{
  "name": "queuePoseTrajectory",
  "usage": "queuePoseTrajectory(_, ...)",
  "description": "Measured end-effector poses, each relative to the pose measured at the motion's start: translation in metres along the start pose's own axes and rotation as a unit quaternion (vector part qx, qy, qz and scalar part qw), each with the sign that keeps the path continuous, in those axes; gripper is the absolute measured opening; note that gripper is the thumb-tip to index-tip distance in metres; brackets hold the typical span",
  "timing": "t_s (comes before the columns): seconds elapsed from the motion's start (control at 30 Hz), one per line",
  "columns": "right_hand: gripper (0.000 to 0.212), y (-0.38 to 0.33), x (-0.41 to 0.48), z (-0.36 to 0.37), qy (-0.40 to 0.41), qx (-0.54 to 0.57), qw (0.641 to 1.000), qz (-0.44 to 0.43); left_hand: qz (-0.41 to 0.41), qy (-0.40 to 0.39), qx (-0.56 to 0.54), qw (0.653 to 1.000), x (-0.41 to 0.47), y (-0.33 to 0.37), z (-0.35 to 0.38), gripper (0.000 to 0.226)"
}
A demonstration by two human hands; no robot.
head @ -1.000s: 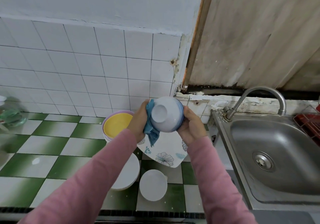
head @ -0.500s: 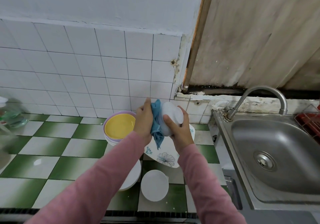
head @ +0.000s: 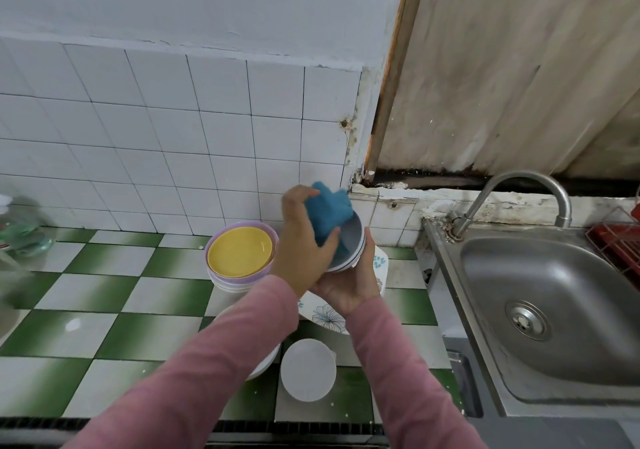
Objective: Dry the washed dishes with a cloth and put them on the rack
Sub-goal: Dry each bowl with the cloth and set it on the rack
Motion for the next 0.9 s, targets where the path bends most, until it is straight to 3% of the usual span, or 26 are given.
queuePoseTrajectory(0.1,0.08,-0.001,0.001,-0.001,-0.006,-0.009,1.0,-0.007,0.133,-0.092,0.191,0.968,-0.006,-0.001,0.021,0.061)
queuePoseTrajectory(0.23,0.072,-0.008,-0.002,-0.008,0.014,0.003,0.999,-0.035,0.176,-0.225,0.316,0.905,-0.014,-0.01,0.038,0.065)
queuePoseTrajectory(0.4,0.067,-0.022,-0.005,-0.007,0.043,-0.033,0.994,-0.097,0.134,-0.342,0.302,0.88,-0.026,-0.02,0.047,0.092)
queuePoseTrajectory(0.5,0.075,-0.027,-0.007,-0.013,0.058,-0.062,0.992,-0.089,0.135,-0.379,0.295,0.867,-0.029,-0.013,0.048,0.097)
queuePoseTrajectory(0.6,0.089,-0.031,-0.012,-0.02,0.065,-0.071,0.992,-0.087,0.135,-0.369,0.265,0.881,-0.03,-0.003,0.046,0.085)
queuePoseTrajectory(0.7,0.096,-0.032,-0.018,-0.025,0.068,-0.089,0.99,-0.086,0.121,-0.351,0.212,0.904,-0.031,0.003,0.043,0.056)
queuePoseTrajectory(0.77,0.092,-0.036,-0.022,-0.028,0.077,-0.099,0.987,-0.096,0.1,-0.349,0.163,0.917,-0.033,0.006,0.041,0.038)
queuePoseTrajectory(0.9,0.084,-0.044,-0.038,-0.026,0.093,-0.138,0.98,-0.108,0.055,-0.388,0.084,0.916,-0.048,0.009,0.043,0.03)
Point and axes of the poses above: each hand's wrist, its own x-axis towards the middle knuckle, its own z-axis out of the palm, y = z × x, the point moved 8 cm from there along x, towards the middle knuckle
